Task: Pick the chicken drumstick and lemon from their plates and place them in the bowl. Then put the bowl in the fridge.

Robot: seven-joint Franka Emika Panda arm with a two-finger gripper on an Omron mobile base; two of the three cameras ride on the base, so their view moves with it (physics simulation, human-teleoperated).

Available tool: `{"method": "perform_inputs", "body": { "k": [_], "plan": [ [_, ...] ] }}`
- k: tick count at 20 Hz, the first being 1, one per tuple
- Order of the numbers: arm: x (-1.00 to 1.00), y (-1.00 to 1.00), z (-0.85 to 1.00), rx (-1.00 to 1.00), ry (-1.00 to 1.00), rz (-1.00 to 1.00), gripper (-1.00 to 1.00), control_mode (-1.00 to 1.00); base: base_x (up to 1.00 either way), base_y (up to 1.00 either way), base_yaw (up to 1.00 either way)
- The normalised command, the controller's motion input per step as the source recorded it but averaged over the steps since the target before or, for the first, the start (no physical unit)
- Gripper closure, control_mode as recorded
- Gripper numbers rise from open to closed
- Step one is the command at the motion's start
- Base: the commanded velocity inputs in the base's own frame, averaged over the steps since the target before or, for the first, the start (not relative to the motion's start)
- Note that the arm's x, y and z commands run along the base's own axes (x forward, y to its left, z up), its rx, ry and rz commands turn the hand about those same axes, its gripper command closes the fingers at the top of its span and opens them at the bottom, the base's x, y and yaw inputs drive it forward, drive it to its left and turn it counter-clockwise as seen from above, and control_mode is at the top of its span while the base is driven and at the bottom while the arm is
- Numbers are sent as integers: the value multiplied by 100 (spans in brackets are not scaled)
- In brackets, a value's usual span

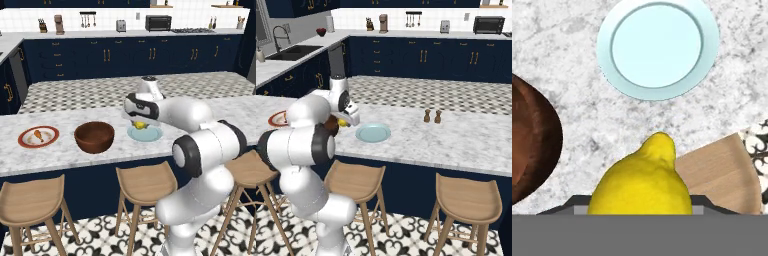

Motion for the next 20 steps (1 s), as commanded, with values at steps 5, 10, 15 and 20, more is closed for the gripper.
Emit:
{"method": "perform_inputs", "body": {
  "k": [5,10,15,20],
  "plan": [
    [-11,85,35,1,12,3,100,-100,0,0,0],
    [18,93,-5,-2,0,0,100,-100,0,0,0],
    [60,74,-35,-2,4,0,100,-100,0,0,0],
    [63,50,-49,0,5,0,100,-100,0,0,0]
  ]
}}
